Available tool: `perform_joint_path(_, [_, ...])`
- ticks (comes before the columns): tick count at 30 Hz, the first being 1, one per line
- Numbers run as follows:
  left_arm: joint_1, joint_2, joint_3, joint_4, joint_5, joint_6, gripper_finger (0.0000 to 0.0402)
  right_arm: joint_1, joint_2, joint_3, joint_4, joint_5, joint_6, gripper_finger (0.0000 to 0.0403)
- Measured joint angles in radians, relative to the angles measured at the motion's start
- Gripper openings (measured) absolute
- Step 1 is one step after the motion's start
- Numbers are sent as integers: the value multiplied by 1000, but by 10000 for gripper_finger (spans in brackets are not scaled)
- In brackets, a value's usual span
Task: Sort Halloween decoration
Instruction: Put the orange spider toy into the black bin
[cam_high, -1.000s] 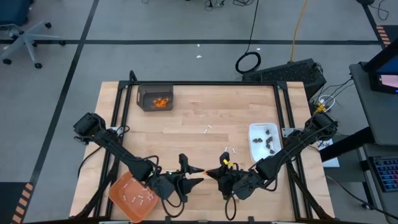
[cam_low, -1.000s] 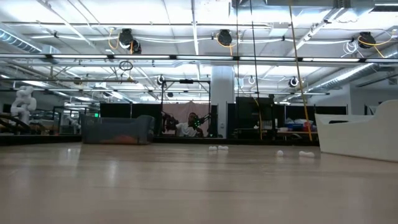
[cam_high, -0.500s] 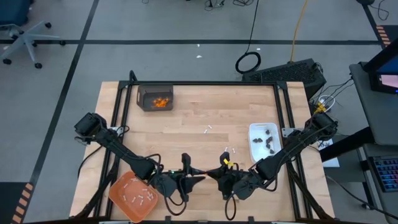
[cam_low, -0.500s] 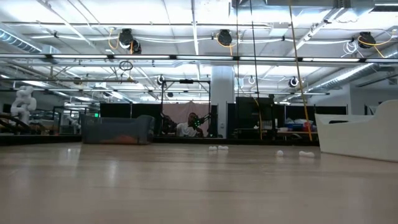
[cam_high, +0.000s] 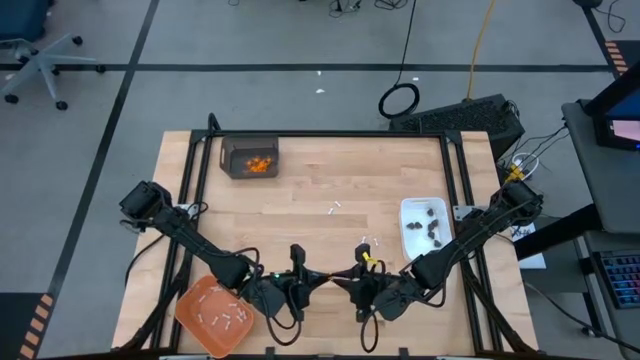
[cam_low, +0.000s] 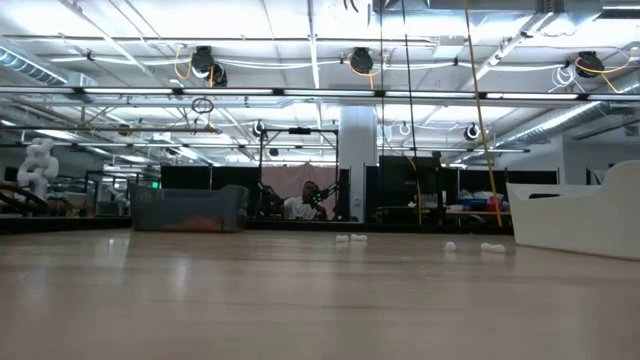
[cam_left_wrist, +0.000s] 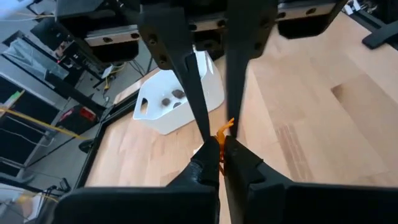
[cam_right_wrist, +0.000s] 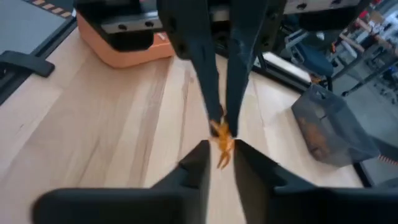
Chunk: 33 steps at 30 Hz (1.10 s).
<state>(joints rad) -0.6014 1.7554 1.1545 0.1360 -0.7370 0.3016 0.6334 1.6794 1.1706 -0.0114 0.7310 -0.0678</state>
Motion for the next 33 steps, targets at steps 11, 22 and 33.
perform_joint_path(11, [-5,-91,0,-207,-9,51,2,-1,1,0,-247,2,325,210])
perform_joint_path(22, [-21,-136,0,-280,-64,534,2,-5,5,-11,-307,-1,289,228])
perform_joint_path(33, [-32,-136,0,-280,-76,780,2,-12,5,-70,-299,0,357,217])
